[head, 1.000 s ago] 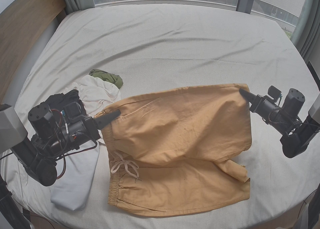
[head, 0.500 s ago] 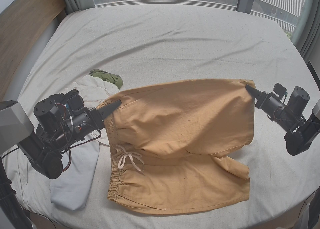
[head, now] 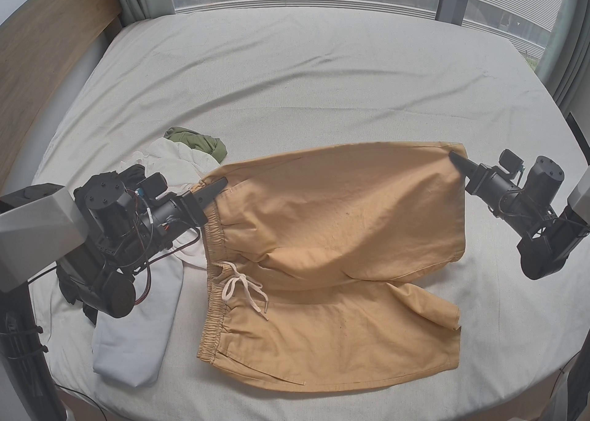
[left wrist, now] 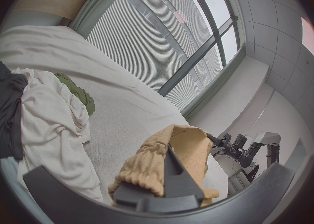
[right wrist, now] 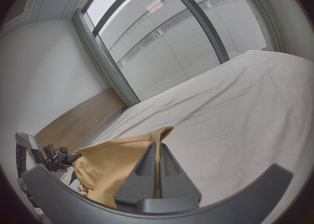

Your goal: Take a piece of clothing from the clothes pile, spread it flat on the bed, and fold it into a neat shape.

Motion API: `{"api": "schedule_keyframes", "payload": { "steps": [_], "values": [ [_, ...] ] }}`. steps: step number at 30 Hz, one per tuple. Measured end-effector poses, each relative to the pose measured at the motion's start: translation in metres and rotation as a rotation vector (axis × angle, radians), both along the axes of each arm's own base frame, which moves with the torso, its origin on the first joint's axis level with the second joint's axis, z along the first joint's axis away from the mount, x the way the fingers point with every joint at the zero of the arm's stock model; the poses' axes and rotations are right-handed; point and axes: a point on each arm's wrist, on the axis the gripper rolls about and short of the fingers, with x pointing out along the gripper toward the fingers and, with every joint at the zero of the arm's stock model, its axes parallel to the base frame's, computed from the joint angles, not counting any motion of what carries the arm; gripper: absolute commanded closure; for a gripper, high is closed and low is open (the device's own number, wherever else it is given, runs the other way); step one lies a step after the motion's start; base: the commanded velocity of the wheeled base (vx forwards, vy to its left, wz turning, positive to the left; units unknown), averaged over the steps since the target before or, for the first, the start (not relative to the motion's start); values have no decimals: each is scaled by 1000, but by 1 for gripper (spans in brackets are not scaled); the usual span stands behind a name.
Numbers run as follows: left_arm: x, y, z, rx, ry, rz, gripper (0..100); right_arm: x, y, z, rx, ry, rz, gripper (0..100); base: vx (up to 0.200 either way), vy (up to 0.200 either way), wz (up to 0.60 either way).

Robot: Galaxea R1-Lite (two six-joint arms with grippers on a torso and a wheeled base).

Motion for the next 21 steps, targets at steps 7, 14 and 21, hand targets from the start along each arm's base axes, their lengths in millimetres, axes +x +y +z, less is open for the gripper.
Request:
{"api": "schedule_keyframes", "payload": {
  "steps": [7, 14, 21],
  "values": [
    [10, -1, -5, -5, -4, 14, 100, 16, 0, -10, 1, -16, -2, 100, 0, 0, 0],
    [18, 1, -11, -7, -1, 34, 100, 26, -2, -20, 11, -3, -4, 100, 0, 0, 0],
    [24, 3, -16, -7, 2, 41, 0, 30, -5, -22, 42, -23, -6, 0, 0, 0, 0]
  ]
}}
